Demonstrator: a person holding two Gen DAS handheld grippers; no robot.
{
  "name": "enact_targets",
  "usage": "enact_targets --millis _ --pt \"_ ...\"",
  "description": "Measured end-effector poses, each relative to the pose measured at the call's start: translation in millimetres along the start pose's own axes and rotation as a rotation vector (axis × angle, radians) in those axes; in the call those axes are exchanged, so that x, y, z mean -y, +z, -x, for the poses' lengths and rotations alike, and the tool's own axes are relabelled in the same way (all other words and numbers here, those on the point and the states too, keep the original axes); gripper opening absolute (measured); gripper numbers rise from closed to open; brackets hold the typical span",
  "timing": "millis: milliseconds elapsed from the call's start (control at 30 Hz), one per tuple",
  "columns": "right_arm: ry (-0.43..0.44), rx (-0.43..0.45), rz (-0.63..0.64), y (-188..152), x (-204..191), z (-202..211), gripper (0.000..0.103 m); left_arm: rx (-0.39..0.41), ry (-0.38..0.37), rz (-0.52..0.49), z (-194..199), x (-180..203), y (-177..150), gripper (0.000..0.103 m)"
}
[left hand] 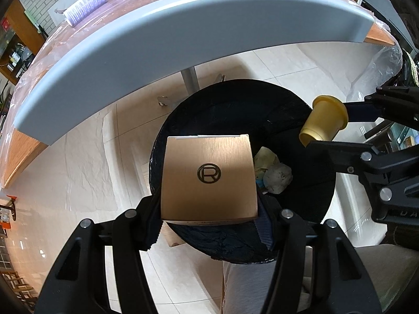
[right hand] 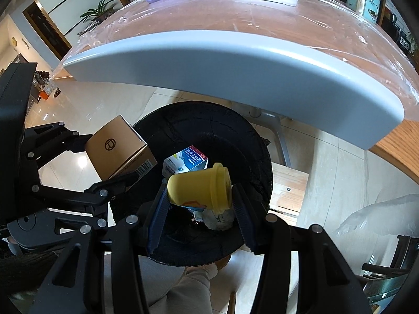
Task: Collect trash
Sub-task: 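Lower the box into the bin with the left tool while the right tool holds the cup above it, then open the left tool over the bin while the right tool releases the yellow cup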
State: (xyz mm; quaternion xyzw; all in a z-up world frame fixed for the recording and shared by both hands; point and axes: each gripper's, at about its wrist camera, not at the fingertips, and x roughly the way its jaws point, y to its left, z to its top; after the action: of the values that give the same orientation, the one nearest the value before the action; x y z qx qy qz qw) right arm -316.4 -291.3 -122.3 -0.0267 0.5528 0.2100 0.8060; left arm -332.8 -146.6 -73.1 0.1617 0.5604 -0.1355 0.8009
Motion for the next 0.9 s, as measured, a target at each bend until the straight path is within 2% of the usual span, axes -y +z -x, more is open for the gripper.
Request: enact_targets --millis 333,367,400,433,467,733,900 --pt "-0.006 -0.002 -0.008 1.0 1.1 -1.9 0.049 0.01 0.006 -0.002 1.6 2.0 2.3 0.06" --pt "-0.011 -0.001 -0.015 1.3 2.0 -2.1 0.052 0.017 0.006 -0.001 2.9 1.9 2.7 0.061" --pt "-0.015 -0.002 -0.024 1.5 2.8 -2.3 0.064 0.015 0.01 -0.004 3.1 1.8 3.0 0.072" --pt "-0.012 0.003 -0.038 1.6 4.5 -1.8 0.07 0.016 0.012 -0.009 4.3 2.3 4.1 0.08" --pt "-0.003 0.008 -0.049 1.5 6.0 -1.1 0.072 0.022 0.012 -0.013 5.1 2.8 4.1 0.08" --pt "-0.005 0.021 -0.053 0.1 6.9 5.7 0.073 0.024 0.011 -0.02 8.6 5.8 2.1 0.08" --pt "-0.004 0.026 -0.071 -1.7 9.3 10.2 0.079 0.018 0.003 -0.012 8.7 1.6 1.6 0.08"
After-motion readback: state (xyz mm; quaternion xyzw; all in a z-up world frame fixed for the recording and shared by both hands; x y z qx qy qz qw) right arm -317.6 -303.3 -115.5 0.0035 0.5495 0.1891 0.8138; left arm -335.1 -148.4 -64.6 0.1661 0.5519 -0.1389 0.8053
